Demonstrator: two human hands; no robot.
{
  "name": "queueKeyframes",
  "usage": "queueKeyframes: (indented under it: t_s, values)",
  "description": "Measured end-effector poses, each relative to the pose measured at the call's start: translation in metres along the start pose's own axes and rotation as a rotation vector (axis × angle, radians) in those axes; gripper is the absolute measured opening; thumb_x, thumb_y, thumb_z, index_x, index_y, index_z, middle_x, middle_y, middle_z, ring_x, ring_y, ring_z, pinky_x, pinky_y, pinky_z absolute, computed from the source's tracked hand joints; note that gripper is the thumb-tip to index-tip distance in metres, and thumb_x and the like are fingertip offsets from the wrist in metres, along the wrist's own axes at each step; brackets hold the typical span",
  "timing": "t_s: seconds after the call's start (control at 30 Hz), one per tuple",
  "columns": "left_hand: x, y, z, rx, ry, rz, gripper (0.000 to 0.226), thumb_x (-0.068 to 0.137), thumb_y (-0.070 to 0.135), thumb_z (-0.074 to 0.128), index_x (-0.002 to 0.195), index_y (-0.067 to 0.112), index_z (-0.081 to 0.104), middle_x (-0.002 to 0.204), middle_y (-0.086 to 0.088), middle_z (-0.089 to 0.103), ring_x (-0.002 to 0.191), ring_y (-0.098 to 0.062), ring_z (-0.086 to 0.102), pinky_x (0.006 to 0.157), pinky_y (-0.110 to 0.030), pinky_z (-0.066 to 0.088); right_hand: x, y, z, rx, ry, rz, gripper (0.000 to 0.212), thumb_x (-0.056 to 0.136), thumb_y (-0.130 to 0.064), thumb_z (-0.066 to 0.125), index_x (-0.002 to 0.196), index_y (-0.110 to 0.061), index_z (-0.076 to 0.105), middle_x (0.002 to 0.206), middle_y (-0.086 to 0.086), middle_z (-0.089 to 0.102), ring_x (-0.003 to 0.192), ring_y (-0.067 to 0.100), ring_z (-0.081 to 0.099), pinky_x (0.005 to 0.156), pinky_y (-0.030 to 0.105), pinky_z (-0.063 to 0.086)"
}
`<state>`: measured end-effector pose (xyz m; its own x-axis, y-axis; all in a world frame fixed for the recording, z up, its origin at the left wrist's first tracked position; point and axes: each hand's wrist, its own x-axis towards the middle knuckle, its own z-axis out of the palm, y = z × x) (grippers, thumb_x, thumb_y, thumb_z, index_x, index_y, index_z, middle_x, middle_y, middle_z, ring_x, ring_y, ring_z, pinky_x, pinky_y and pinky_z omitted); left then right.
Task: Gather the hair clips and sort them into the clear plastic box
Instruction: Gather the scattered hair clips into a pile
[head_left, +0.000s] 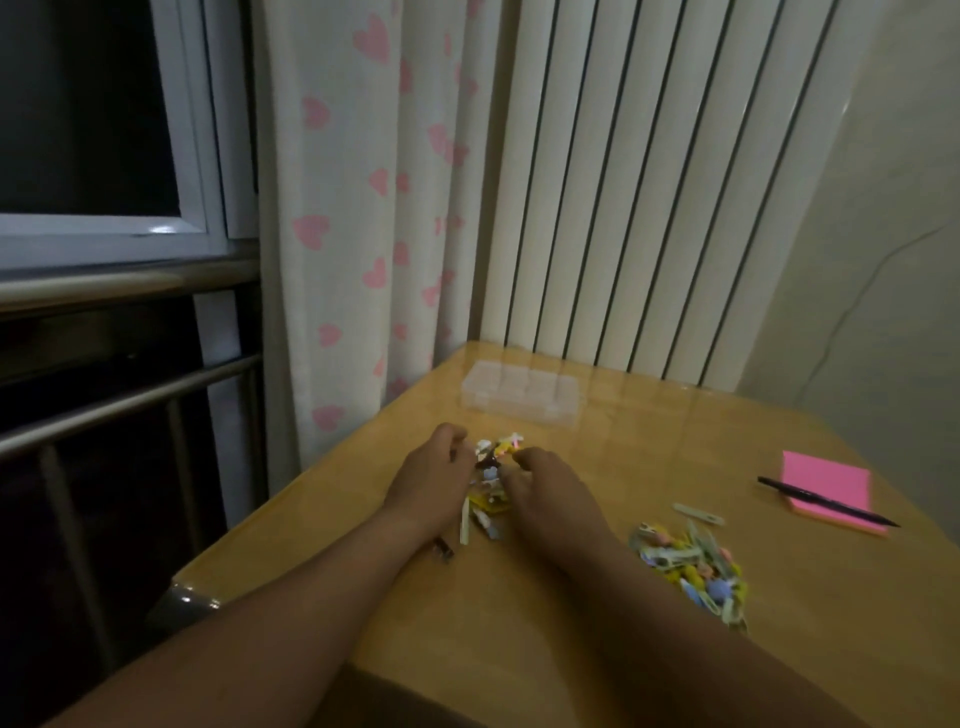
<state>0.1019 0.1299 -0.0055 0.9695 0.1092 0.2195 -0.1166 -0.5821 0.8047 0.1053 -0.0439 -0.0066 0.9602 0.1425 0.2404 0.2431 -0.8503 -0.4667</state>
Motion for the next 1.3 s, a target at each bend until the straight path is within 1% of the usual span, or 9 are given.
queueKeyframes:
  t_s: [0.3, 0.37, 0.43, 0.5, 0.7, 0.87, 1.03, 1.13, 1.3]
  values:
    - [0.035, -0.006, 0.008, 0.042, -0.138, -0.068, 0.061, 0.103, 0.054, 0.030, 0.159, 0.029, 0.040, 0.156, -0.006, 0.054, 0.138, -0.034, 0.052, 0.111, -0.050, 0.045, 0.089, 0.005, 0.015, -0.042, -0.147, 0.070, 0.061, 0.107, -0.047, 0.034, 0.162, -0.021, 0.037, 0.166, 0.007, 0.041, 0.149, 0.031, 0.041, 0.121, 0.050, 0.034]
    - [0.037, -0.007, 0.010, 0.075, -0.183, -0.071, 0.073, 0.095, 0.061, 0.024, 0.161, 0.032, 0.036, 0.160, -0.004, 0.051, 0.142, -0.036, 0.047, 0.115, -0.055, 0.041, 0.095, -0.001, 0.017, -0.116, -0.260, -0.002, 0.053, 0.107, -0.045, 0.031, 0.152, -0.024, 0.051, 0.155, 0.005, 0.052, 0.143, 0.032, 0.047, 0.117, 0.054, 0.038]
    - [0.037, -0.006, 0.012, 0.087, -0.219, -0.070, 0.071, 0.098, 0.058, 0.023, 0.164, 0.032, 0.031, 0.161, -0.004, 0.049, 0.144, -0.038, 0.045, 0.118, -0.057, 0.037, 0.090, -0.008, 0.017, -0.132, -0.313, -0.079, 0.044, 0.104, -0.039, 0.036, 0.125, -0.020, 0.069, 0.129, 0.008, 0.066, 0.120, 0.032, 0.062, 0.101, 0.053, 0.050]
    - [0.034, -0.005, 0.012, 0.066, -0.235, -0.071, 0.064, 0.104, 0.052, 0.025, 0.165, 0.033, 0.028, 0.160, -0.006, 0.050, 0.140, -0.036, 0.048, 0.117, -0.057, 0.038, 0.076, -0.010, 0.013, -0.092, -0.302, -0.105, 0.038, 0.105, -0.035, 0.041, 0.114, -0.015, 0.072, 0.116, 0.010, 0.067, 0.103, 0.030, 0.065, 0.092, 0.050, 0.054]
    - [0.014, 0.011, 0.018, 0.009, -0.270, -0.025, 0.056, 0.107, 0.047, 0.030, 0.157, 0.028, 0.044, 0.161, -0.002, 0.049, 0.141, -0.029, 0.050, 0.115, -0.048, 0.043, 0.030, 0.009, -0.024, -0.155, -0.368, -0.172, 0.039, 0.102, -0.044, 0.050, 0.132, -0.028, 0.068, 0.129, 0.000, 0.068, 0.111, 0.023, 0.065, 0.096, 0.043, 0.054]
    - [-0.010, 0.037, 0.045, -0.080, -0.221, 0.027, 0.041, 0.108, 0.041, 0.033, 0.126, 0.023, 0.065, 0.124, -0.004, 0.070, 0.115, -0.027, 0.064, 0.104, -0.049, 0.052, -0.007, 0.029, -0.073, -0.212, -0.437, -0.185, 0.041, 0.102, -0.034, 0.055, 0.142, -0.031, 0.064, 0.141, -0.003, 0.066, 0.127, 0.020, 0.060, 0.108, 0.042, 0.048]
    - [-0.024, 0.057, 0.052, -0.238, -0.300, 0.073, 0.039, 0.115, 0.034, 0.032, 0.131, 0.022, 0.065, 0.118, 0.003, 0.074, 0.112, -0.011, 0.068, 0.100, -0.039, 0.055, -0.029, 0.079, -0.116, 0.022, -0.163, -0.054, 0.035, 0.108, -0.045, 0.051, 0.133, -0.028, 0.070, 0.136, -0.008, 0.068, 0.124, 0.012, 0.061, 0.098, 0.030, 0.045]
    - [-0.029, 0.048, 0.033, -0.223, -0.159, 0.096, 0.038, 0.115, 0.034, 0.033, 0.128, 0.026, 0.067, 0.124, 0.008, 0.073, 0.118, -0.010, 0.064, 0.091, -0.033, 0.052, -0.037, 0.122, -0.125, 0.030, 0.026, 0.097, 0.044, 0.109, -0.048, 0.046, 0.139, -0.022, 0.064, 0.141, 0.000, 0.065, 0.128, 0.018, 0.059, 0.102, 0.035, 0.046]
    - [-0.032, 0.019, 0.022, 0.120, -0.169, 0.091, 0.043, 0.115, 0.039, 0.028, 0.138, 0.026, 0.062, 0.138, 0.001, 0.064, 0.124, -0.022, 0.058, 0.102, -0.037, 0.047, -0.056, 0.142, -0.104, 0.031, -0.038, 0.221, 0.057, 0.109, -0.056, 0.036, 0.147, -0.020, 0.057, 0.148, 0.004, 0.060, 0.133, 0.023, 0.057, 0.105, 0.036, 0.042]
